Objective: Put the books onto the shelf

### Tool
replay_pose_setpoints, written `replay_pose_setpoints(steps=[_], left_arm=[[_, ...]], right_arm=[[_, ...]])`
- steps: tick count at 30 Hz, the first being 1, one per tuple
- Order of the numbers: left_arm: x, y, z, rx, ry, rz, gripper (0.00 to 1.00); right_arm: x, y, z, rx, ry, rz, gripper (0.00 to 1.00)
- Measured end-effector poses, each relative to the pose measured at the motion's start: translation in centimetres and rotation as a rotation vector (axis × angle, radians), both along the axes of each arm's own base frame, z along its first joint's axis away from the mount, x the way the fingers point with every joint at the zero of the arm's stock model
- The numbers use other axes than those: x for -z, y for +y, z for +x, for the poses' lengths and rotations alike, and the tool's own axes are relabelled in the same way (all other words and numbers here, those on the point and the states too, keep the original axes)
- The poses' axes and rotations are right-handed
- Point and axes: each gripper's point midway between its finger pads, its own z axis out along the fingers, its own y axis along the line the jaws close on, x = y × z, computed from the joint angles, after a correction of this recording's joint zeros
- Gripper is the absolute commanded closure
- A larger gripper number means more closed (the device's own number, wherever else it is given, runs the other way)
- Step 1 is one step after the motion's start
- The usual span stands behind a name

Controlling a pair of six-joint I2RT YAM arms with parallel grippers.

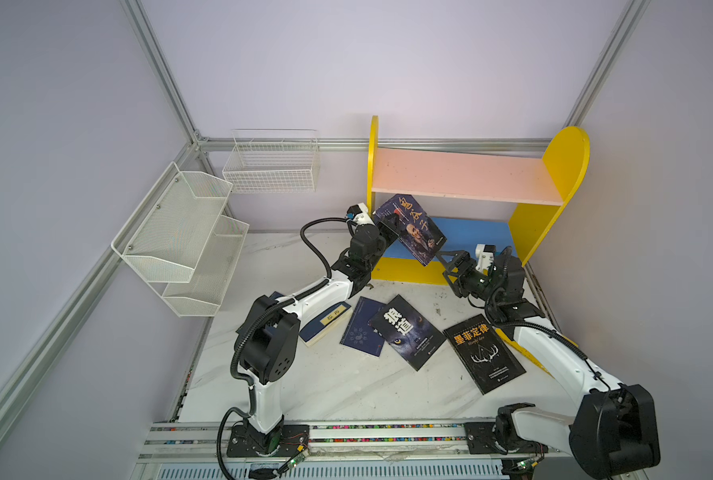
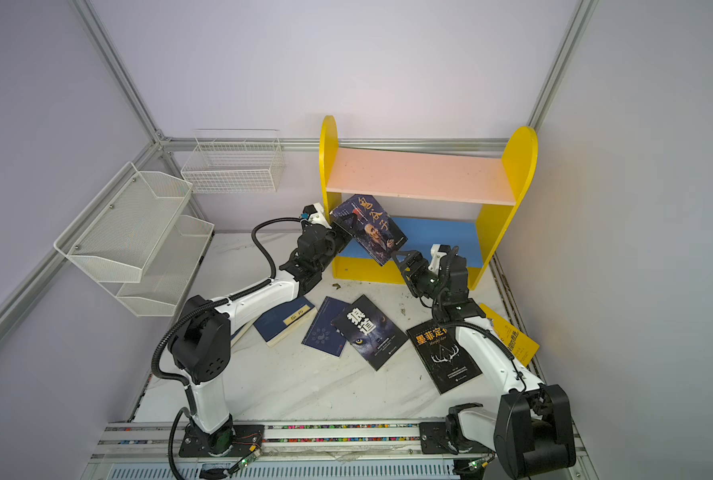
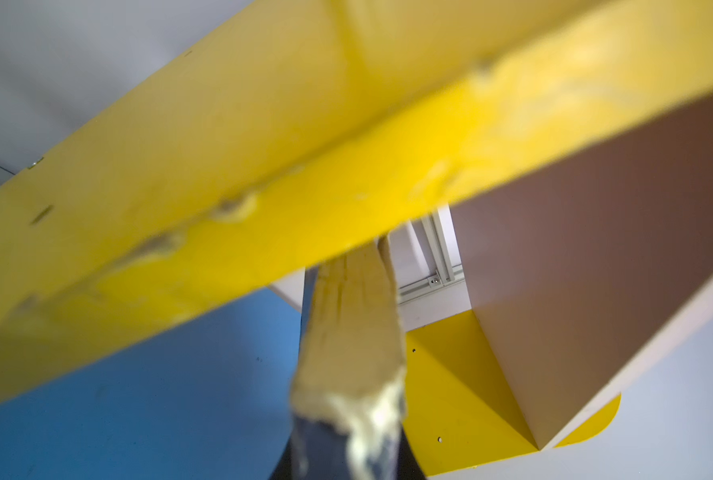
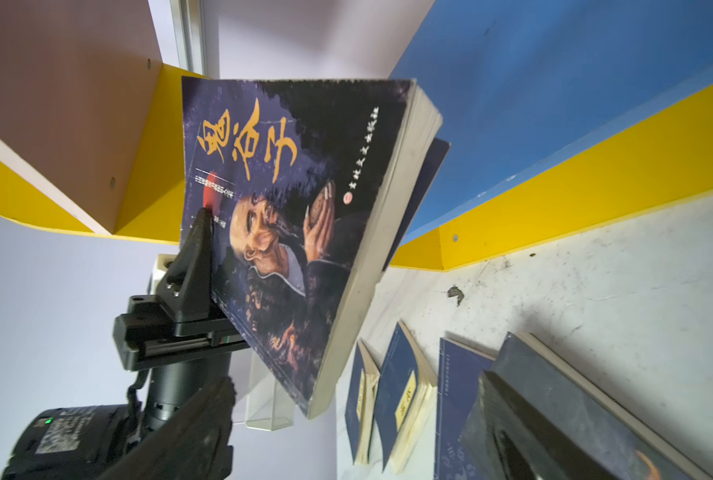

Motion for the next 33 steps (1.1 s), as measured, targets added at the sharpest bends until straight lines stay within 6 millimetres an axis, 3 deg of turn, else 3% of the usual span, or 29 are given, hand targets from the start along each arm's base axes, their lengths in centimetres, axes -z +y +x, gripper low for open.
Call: replay_pose_setpoints(steps=[7,13,17,22,25,27,30,33], left_arm=[[0.1,-0.1,0.7,-0.003,0.008,-0.071,1.0],[0.1,-0.5,1.3,0.001,0.012,-0.117,1.0],[-0.2,-0.5,1.3,0.007,0.016,-0.146,1.0],[-0.2,-0.6,1.3,0.011,0.016,-0.152,1.0],[-0.1,-0.3,1.4,0.0,0.02,-0.152,0.83],[0.1,0.0,1.6,-0.007,0.029,-0.146,0.59],[0.1,0.4,1.3,-0.009,0.05,-0.115,0.29],[-0.4,1.3,0.3,0.001,0.089,-0.052,0.19]], right_arm=[[-1.6,1.3,1.7,-0.045,-0.065,0.127,0.1],[-0.5,2.0,3.1,-0.067,-0.052,0.189,0.2],[0.1,2.3,3.8,-0.074,-0.041,0.213,0.44],[-1.3,2.5,4.5,-0.076,-0.084,0.243,0.69],[-1.8,2.6,4.9,-0.081,-0.097,0.25,0.77],[-1.9,2.4,5.4,-0.079,-0.101,0.247,0.84],[-1.6,1.8,6.4,-0.075,-0.088,0.226,0.85],[-0.8,0.8,7.5,-0.07,-0.066,0.169,0.86]])
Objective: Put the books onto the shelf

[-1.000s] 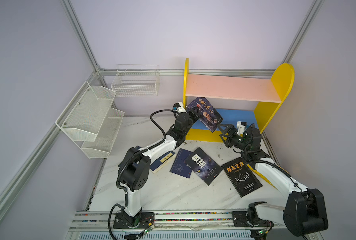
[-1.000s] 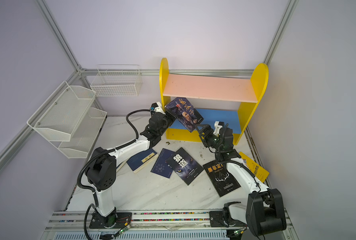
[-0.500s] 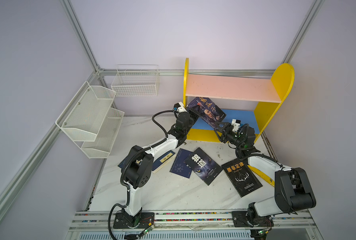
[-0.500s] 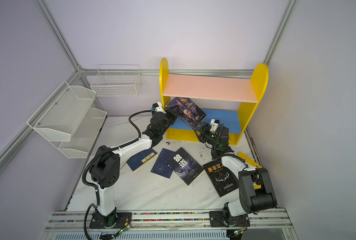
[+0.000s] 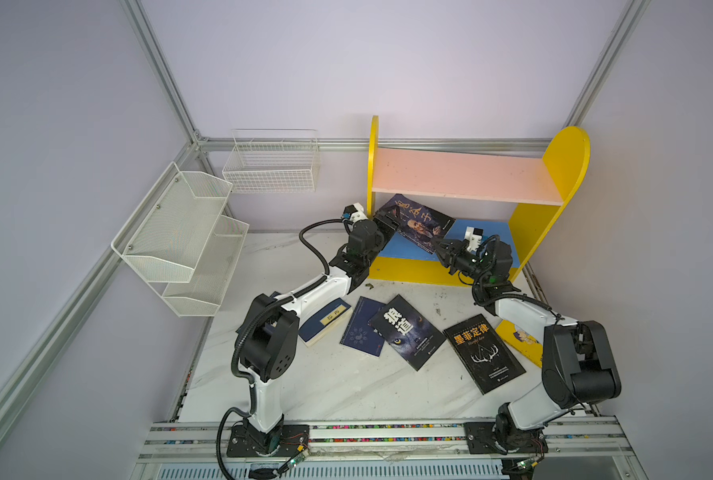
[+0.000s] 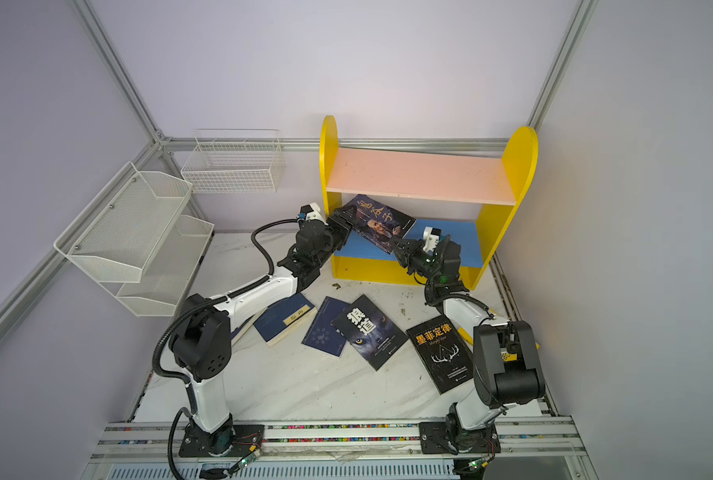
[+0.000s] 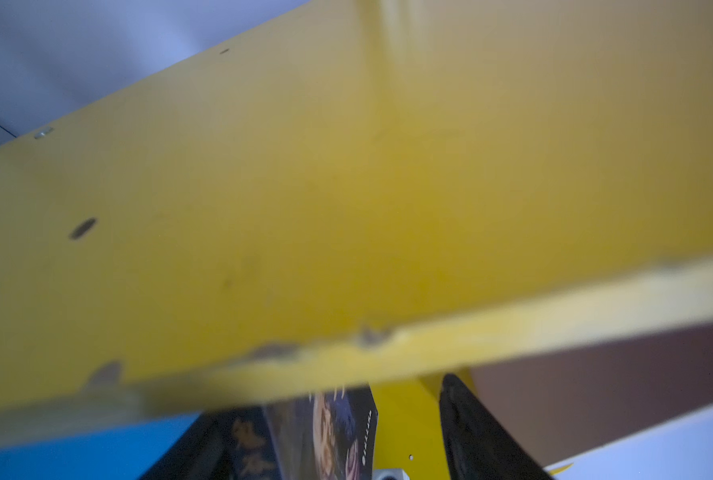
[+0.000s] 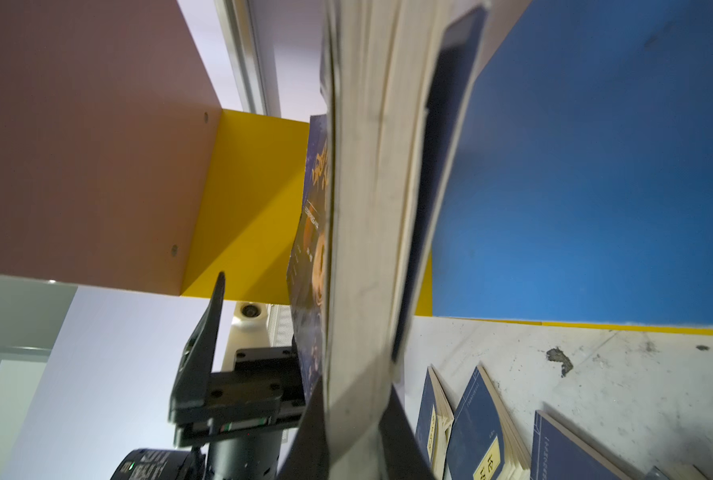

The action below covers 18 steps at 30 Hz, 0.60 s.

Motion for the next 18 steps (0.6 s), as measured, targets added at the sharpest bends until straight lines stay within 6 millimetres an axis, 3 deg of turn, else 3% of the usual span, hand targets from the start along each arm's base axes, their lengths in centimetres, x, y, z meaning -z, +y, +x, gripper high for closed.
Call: replay_pose_setpoints(steps=[4,10,13,18], left_arm=[[-1.4,2.3,-2.5,0.002,0.017,0.112,0.12],[-3.8,6.6,-6.9,-0.024,-0.001,0.317,0.07],[-3.2,9.0,-8.8,-0.066,0.021,0.425,0.05],[-1.5,12.9,-11.1,-0.145,0.079,0.547,0.04]], right_arm=[[0.4,-1.7,1.9,0.026,0.017,-0.136,0.88],[4.6,-3.3,4.4,-0.022,0.092,-0.331,0.88],[6.2,-3.0,4.5,-0.107,0.108,-0.365,0.88],[5.9,-1.7,4.5,-0.249,0.045,-0.41,0.89]])
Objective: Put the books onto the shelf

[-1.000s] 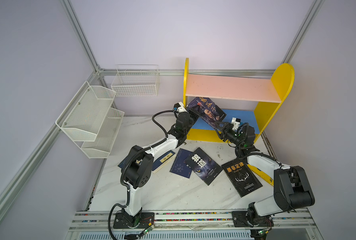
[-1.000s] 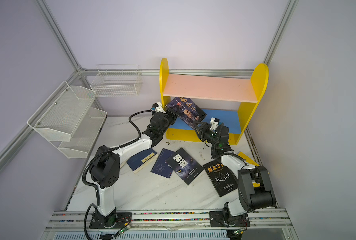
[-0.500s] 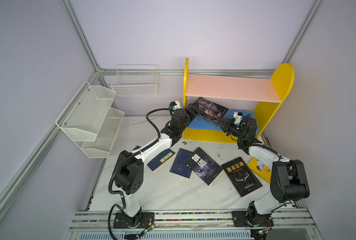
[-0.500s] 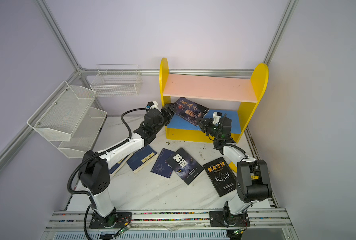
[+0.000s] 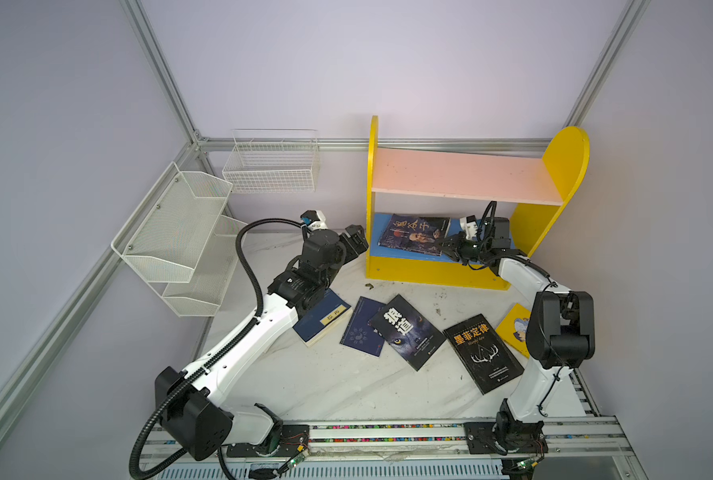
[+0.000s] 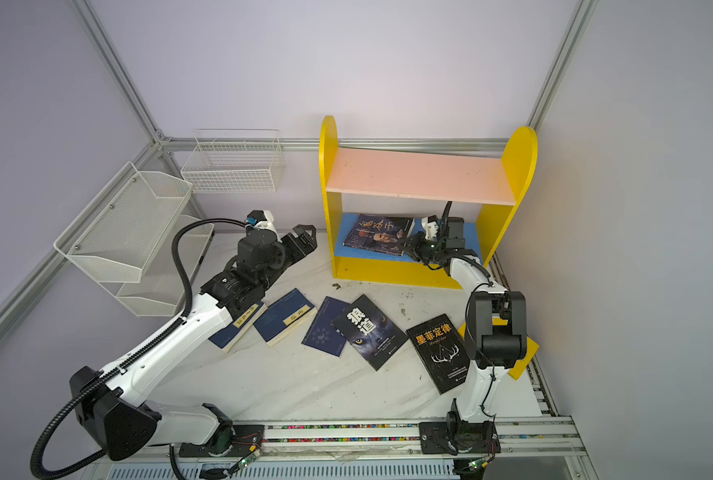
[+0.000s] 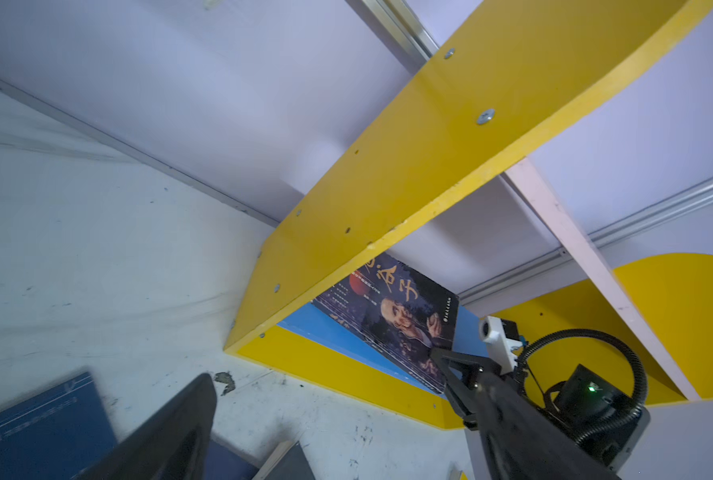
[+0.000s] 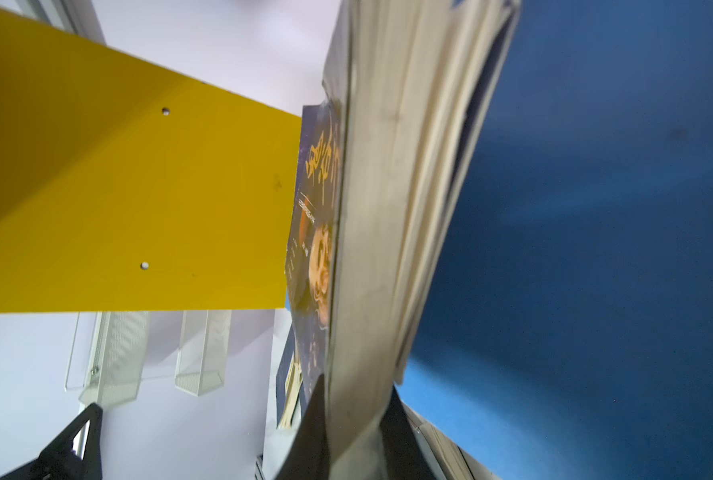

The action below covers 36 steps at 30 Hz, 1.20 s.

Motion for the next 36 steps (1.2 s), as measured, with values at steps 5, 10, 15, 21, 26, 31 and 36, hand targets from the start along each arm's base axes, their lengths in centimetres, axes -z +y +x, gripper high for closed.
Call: replay_pose_setpoints(steps=[5,10,15,21,26,31,36], left_arm=[[1.6,2.0,-0.6,-0.057,0.032,0.05,0.04],[2.3,2.2,-0.6,-0.062,0.049,0.066,0.04],[2.2,2.3,-0.4,-0.066,0.045,0.063,0.03],[2.6,2.2,-0.3,-0.068,0.048,0.061,0.03],[3.6,2.3,-0.2,-0.069,0.067,0.069,0.03],[4.4,2.3,-0.1,-0.073,0.084,0.059,0.03],[5.0,1.6,0.5,-0.061,0.093,0.044,0.03]], right_arm=[[0.3,0.7,0.4,-0.091,-0.015,-0.022,0.9],[0.9,1.0,1.6,-0.138,-0.019,-0.032,0.9],[1.1,1.2,2.2,-0.17,-0.018,-0.039,0.91],[1.1,1.3,2.1,-0.199,-0.025,-0.048,0.92],[1.1,1.5,1.7,-0.22,-0.021,-0.039,0.92],[1.6,1.1,1.4,-0.222,-0.004,-0.029,0.93],[2.0,0.9,1.6,-0.202,0.011,-0.016,0.93]])
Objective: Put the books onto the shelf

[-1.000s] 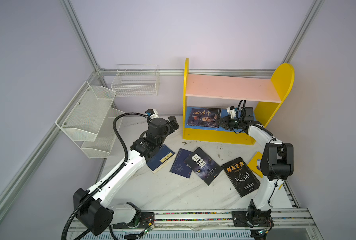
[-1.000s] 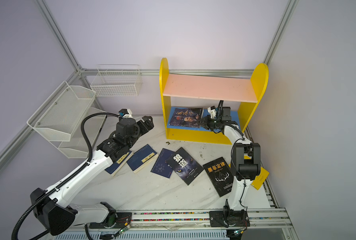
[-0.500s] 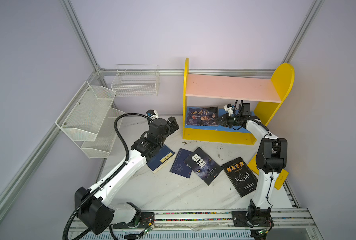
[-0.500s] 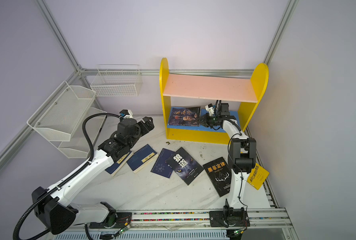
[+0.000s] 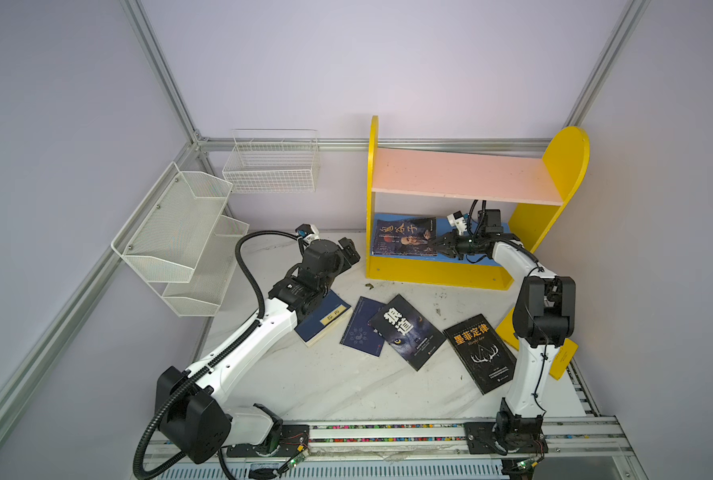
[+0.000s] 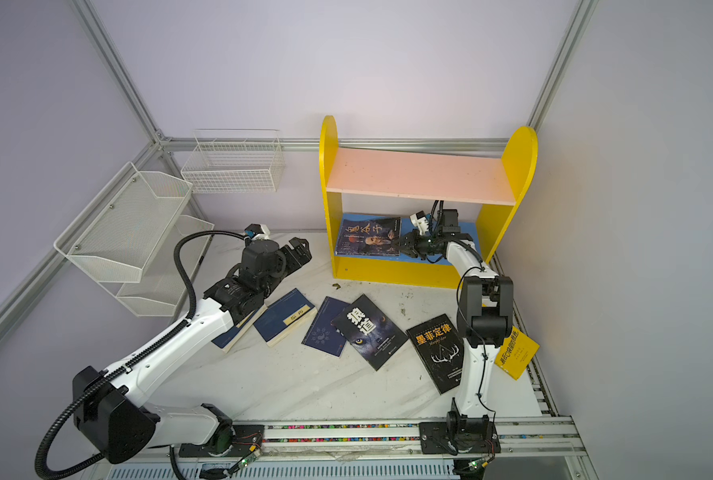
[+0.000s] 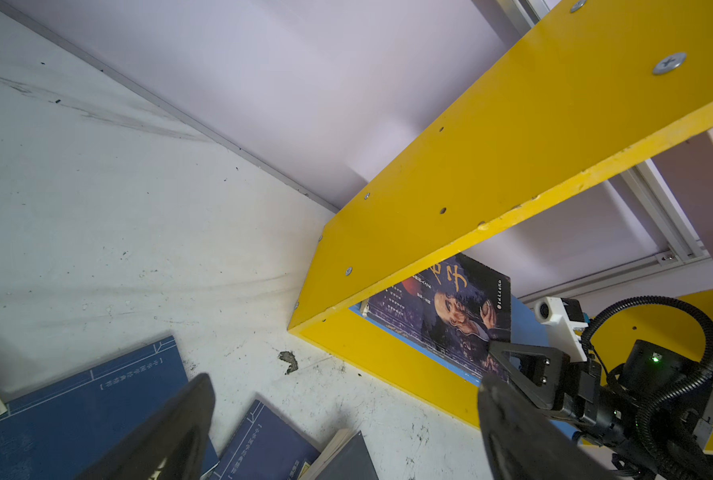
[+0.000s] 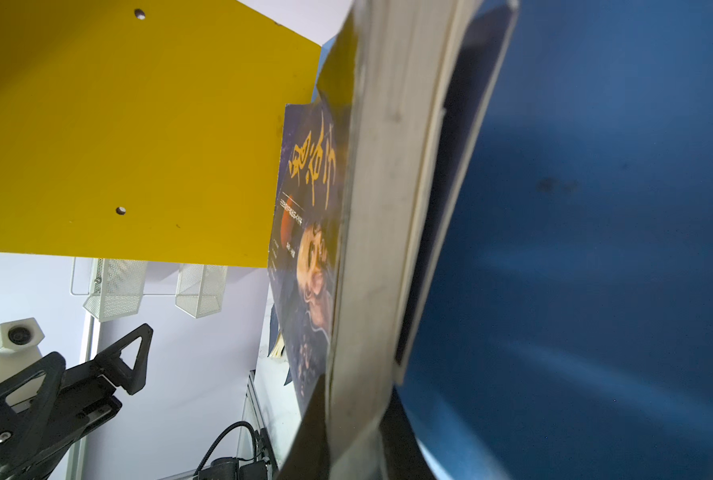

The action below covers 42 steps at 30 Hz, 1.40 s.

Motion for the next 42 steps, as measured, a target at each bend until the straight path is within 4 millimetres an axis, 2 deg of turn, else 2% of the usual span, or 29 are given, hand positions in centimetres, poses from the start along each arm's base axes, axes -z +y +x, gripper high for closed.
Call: replay_pose_setpoints(steps=[5,13,22,28,30,34,35,37,39,42], left_arm=[[1.0,-0.6,0.5,0.01,0.025,-0.017,0.03],[1.2,-0.8,0.5,0.004,0.026,-0.048,0.03],[1.5,-0.8,0.5,-0.002,0.034,-0.062,0.03],[1.5,-0.8,0.5,-0.003,0.035,-0.068,0.03],[1.5,-0.8,0.5,-0.002,0.036,-0.069,0.03],[1.7,-0.9,0.4,0.0,0.039,-0.07,0.03],[1.7,-0.9,0.4,0.002,0.04,-0.071,0.03],[1.8,-0.9,0.4,0.004,0.041,-0.072,0.03],[1.8,-0.9,0.4,0.005,0.041,-0.072,0.03],[1.9,-0.9,0.4,0.003,0.043,-0.073,0.03]], right_arm=[[0.7,0.0,0.2,0.03,0.027,0.033,0.92],[0.6,0.5,0.4,0.038,0.024,0.028,0.91],[-0.4,1.0,0.6,0.032,-0.004,-0.021,0.9],[-0.2,1.0,0.5,0.033,-0.003,-0.063,0.88],[0.0,1.0,0.4,0.034,-0.002,-0.079,0.8],[1.0,0.5,0.5,0.061,0.006,-0.152,0.53],[0.9,0.5,0.6,0.064,-0.002,-0.159,0.49],[0.3,0.1,1.0,0.083,-0.034,-0.19,0.36],[-0.1,-0.2,1.4,0.106,-0.053,-0.217,0.31],[-0.3,-0.8,1.9,0.141,-0.069,-0.261,0.3]])
